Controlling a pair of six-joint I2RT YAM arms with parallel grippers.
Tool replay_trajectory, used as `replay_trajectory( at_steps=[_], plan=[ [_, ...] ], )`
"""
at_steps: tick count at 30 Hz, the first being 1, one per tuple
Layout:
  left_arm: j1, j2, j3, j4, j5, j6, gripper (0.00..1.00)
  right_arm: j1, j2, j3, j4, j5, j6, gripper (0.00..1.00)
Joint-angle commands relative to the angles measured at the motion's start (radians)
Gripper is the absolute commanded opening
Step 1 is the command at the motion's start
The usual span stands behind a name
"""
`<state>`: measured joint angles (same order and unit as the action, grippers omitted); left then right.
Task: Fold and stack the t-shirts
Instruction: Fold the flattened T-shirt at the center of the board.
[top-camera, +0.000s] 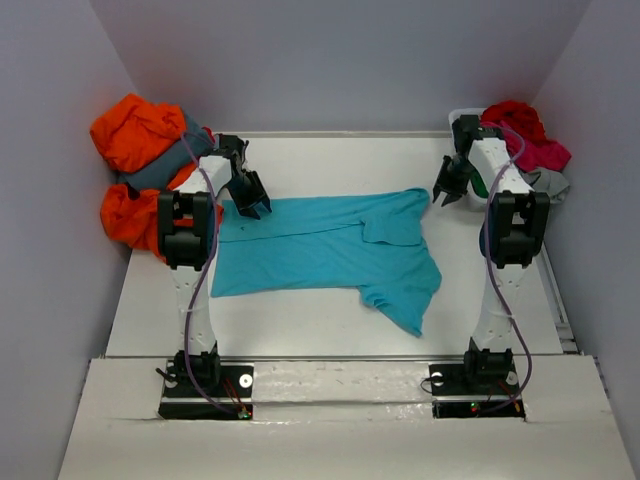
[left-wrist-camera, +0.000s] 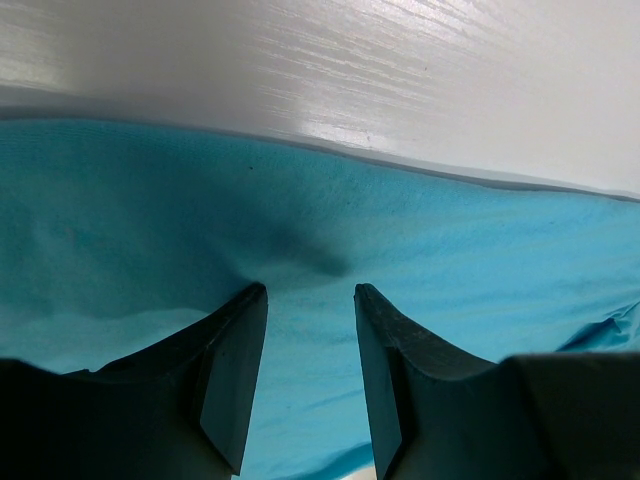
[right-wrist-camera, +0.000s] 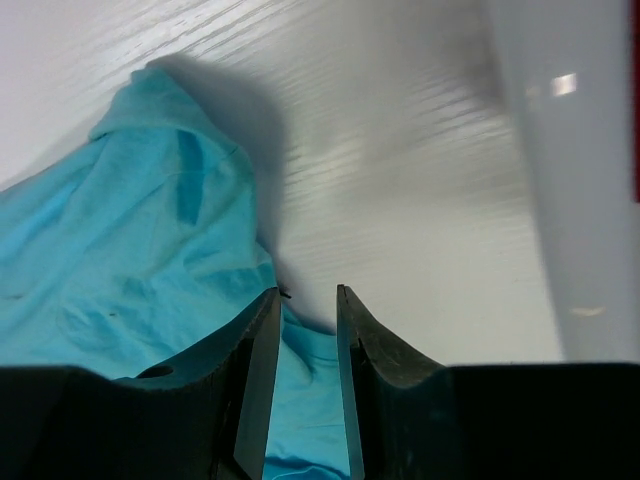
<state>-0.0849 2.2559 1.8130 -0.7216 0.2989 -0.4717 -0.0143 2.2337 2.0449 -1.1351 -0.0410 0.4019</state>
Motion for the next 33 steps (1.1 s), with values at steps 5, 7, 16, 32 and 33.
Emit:
replay_trajectory(
  at_steps=[5, 7, 16, 32, 33],
  plan=[
    [0.013, 0.031, -0.003, -0.025, -0.078, 0.047, 0.54, 0.079, -0.060, -0.060, 0.021, -0.086, -0.031, 0.35],
    [0.013, 0.031, 0.002, -0.027, -0.080, 0.048, 0.54, 0.109, -0.114, -0.142, 0.044, -0.091, -0.034, 0.35],
    [0.013, 0.037, 0.011, -0.025, -0.066, 0.045, 0.53, 0.129, -0.299, -0.481, 0.112, -0.108, -0.011, 0.35],
    [0.013, 0.036, 0.016, -0.025, -0.057, 0.051, 0.53, 0.129, -0.258, -0.531, 0.193, -0.149, -0.002, 0.35],
    [0.013, 0.034, 0.016, -0.025, -0.057, 0.050, 0.54, 0.129, -0.253, -0.529, 0.198, -0.148, 0.002, 0.35]
  ],
)
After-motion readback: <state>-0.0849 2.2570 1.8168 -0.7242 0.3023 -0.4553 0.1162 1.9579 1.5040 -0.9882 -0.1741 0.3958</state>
